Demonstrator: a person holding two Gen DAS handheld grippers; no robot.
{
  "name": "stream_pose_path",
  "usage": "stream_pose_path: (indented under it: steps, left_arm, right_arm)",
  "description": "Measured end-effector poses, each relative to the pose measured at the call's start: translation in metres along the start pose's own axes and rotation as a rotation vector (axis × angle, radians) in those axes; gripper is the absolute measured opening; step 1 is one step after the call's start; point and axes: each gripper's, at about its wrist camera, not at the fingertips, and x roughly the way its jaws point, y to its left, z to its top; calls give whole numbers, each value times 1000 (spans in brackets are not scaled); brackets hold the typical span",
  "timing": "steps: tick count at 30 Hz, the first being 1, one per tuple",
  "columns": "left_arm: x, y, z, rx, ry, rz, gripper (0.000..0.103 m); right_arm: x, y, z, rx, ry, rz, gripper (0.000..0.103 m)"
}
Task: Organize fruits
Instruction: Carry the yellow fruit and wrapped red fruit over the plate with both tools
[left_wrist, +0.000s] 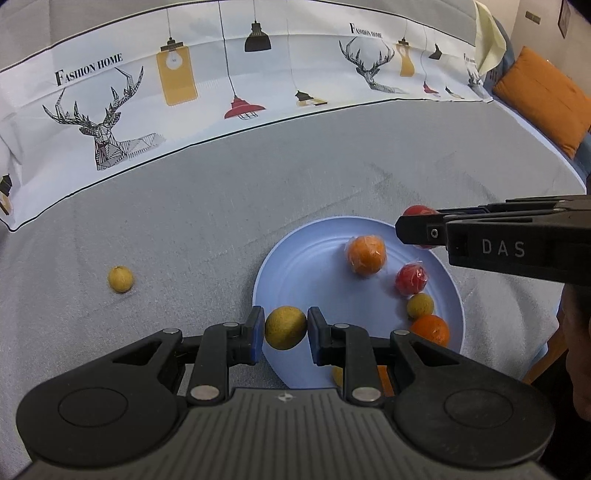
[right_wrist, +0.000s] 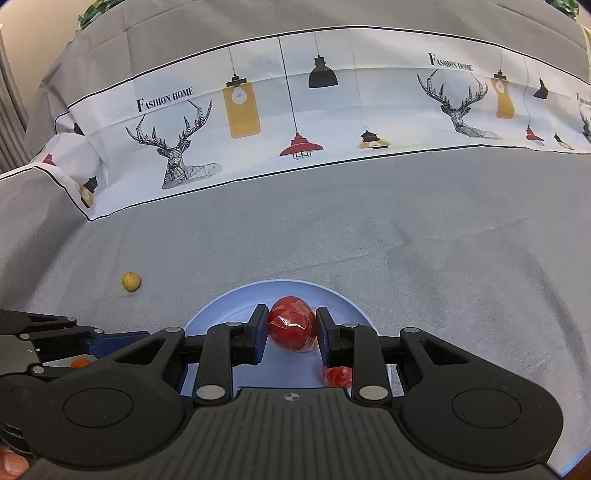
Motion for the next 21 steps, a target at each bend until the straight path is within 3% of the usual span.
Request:
stream_pose_path:
  steps: [21]
  left_arm:
    - [-1,-4,1,15,-9,-5,27]
  right_arm:
    - [1,5,-1,-34,16,-2,29]
